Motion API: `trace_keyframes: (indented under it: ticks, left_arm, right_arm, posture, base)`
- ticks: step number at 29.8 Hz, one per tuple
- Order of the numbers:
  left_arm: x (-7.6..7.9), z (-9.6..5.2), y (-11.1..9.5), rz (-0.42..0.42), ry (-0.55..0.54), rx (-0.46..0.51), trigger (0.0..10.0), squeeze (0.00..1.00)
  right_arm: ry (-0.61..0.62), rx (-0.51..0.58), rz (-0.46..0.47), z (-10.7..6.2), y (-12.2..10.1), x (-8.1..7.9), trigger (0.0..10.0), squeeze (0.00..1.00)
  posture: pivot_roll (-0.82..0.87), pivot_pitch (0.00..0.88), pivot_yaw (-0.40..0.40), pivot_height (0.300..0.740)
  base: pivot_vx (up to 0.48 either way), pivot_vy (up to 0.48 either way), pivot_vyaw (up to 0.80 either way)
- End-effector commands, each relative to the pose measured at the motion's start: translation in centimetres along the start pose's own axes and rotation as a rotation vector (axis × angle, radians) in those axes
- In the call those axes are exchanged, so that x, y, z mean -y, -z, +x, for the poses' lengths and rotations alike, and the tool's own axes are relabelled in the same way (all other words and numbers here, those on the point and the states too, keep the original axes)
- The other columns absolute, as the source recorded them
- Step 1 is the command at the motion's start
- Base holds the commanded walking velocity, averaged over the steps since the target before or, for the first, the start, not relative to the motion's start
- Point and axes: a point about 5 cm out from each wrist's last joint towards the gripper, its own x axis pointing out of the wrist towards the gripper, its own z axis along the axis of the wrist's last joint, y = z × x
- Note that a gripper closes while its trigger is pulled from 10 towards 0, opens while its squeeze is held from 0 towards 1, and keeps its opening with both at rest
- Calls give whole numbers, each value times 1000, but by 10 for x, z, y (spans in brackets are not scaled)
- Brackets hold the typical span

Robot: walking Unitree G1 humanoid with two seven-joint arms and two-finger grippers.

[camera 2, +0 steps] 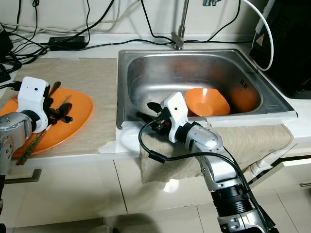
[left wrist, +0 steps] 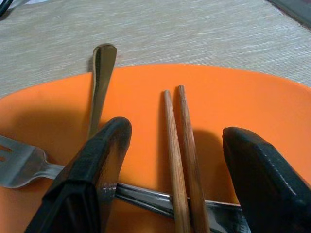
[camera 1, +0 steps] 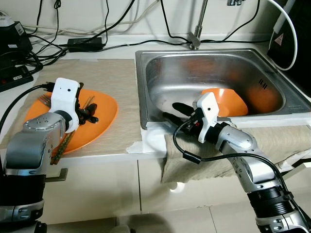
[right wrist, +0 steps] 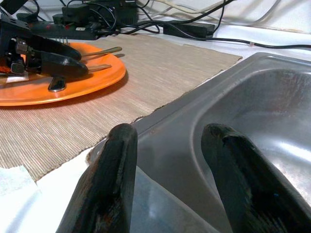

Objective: Kitchen organization

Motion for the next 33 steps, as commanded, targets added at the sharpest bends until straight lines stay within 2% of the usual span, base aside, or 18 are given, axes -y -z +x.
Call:
trace_keyframes:
  ticks: [1,8,9,14,21,22,33]
  left_arm:
    - [1,-1,2,17,10,-15,10000,1000]
    - [10,0,5,24,77,-34,10000,1000]
    - [11,1,6,23,85,-37,10000,0]
    - [14,1,6,-8,106,-43,10000,0]
    - [14,3,10,0,105,-61,10000,0]
    - [14,4,12,-2,107,-67,0,0]
    - [21,7,21,-29,161,-99,0,0]
  right_arm:
    - [0,15,-6,0,-6,1,10000,0]
    - [-19,28,-12,0,-13,0,10000,0]
    - [-19,29,-13,0,-13,0,10000,0]
    - [-18,33,-13,1,-15,0,10000,0]
    - [-19,31,-9,1,-15,0,10000,0]
    - [-20,31,-9,1,-16,-1,10000,0]
    - [-23,36,-4,0,-18,-1,10000,0]
  posture:
    - [103,28,-9,740]
    - [98,27,-9,740]
    - [97,27,-8,740]
    - [97,30,-4,740]
    - [97,30,-3,740]
    - [97,30,-3,740]
    - [91,32,-1,740]
  base:
    - [0,0,0]
    - [0,0,0]
    - [0,0,0]
    - [0,0,0]
    - [0,0,0]
    - [0,0,0]
    - [0,0,0]
